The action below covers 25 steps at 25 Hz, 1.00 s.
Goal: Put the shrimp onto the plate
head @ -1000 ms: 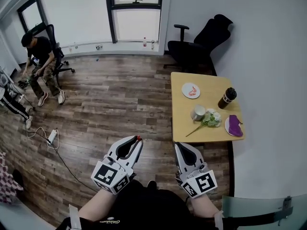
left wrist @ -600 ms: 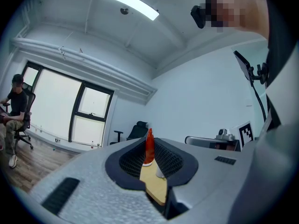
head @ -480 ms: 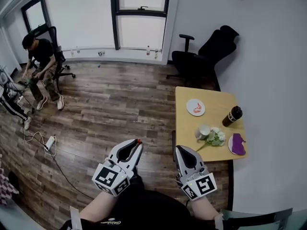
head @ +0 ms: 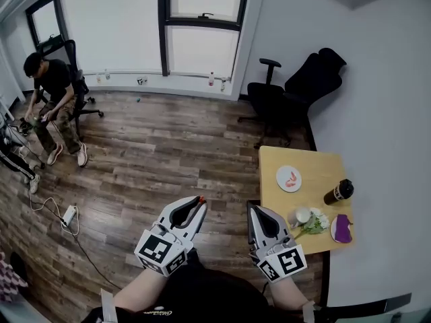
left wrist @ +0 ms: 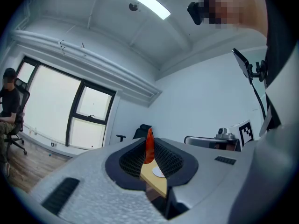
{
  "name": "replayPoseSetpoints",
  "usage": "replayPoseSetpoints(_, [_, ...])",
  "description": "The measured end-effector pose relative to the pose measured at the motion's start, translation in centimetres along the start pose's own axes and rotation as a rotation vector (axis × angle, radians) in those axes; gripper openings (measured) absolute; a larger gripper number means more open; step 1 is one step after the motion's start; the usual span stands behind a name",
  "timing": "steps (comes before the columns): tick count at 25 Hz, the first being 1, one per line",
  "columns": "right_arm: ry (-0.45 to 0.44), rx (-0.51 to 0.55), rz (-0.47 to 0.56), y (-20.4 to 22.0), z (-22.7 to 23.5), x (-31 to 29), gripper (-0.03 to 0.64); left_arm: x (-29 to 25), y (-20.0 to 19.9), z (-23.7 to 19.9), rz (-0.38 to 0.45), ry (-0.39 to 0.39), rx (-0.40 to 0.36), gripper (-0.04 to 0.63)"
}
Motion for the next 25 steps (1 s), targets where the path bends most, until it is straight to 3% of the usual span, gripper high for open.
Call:
replayPoseSetpoints(8, [0.004, 0.011, 0.009, -1.5, -0.2, -9.7, 0.002, -1.8, -1.6, -9.3, -0.010, 0.013, 0.008, 0.055])
replayPoseSetpoints(18, [0.055, -0.018, -0.011, -0.7, 4.5, -14.7, 0.002, -7.5, -1.9, -13.7, -0.044, 0.057, 0.013, 0.055])
replayPoseSetpoints(25, [0.066, -0.027, -0.007, -0.6, 9.9, -19.1, 0.002, -12.7, -2.1, -17.3, -0.068, 0.040, 0.014, 0.055])
Point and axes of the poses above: the fingertips, and each gripper's own axes: x backward along the fingers, z to its right, y out of its underside, the point moved 5 cm from there along x, backward along the fingers, and after that the axes turned 9 degrees about -z, right-handed, at the moved point
